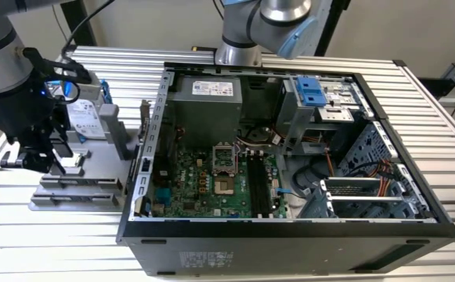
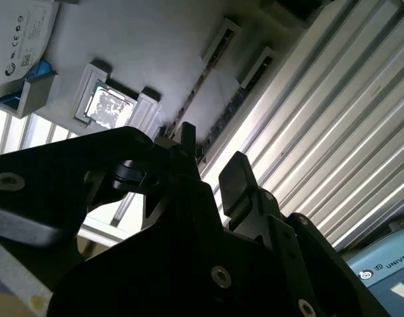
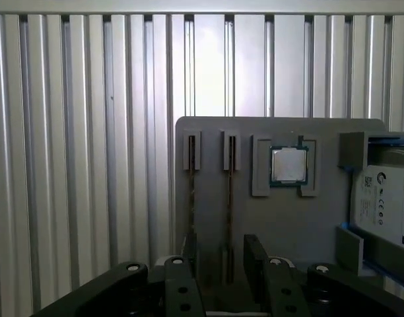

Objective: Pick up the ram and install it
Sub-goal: 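Pick up the ram and move it above insertion slot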

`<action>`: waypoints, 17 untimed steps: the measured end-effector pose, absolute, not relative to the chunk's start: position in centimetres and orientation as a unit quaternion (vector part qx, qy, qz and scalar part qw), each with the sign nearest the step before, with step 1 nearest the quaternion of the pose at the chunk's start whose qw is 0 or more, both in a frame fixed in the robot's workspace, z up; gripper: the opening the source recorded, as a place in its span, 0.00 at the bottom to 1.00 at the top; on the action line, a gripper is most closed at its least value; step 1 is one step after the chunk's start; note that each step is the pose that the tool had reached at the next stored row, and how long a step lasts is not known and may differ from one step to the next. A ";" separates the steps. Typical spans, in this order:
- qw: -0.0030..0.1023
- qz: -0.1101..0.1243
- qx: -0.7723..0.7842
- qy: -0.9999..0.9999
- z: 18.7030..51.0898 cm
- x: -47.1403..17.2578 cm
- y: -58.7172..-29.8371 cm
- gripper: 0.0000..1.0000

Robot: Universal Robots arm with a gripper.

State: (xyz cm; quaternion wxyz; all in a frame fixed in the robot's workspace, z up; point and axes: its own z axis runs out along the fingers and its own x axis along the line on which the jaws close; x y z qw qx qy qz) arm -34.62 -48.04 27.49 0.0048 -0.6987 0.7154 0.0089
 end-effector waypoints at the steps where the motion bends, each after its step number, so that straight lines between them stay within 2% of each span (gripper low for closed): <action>1: 0.005 0.009 -0.699 0.715 27.4 -34.6 -48.1 1.00; 17: 0.005 0.009 -0.699 0.715 25.4 -34.6 -48.4 1.00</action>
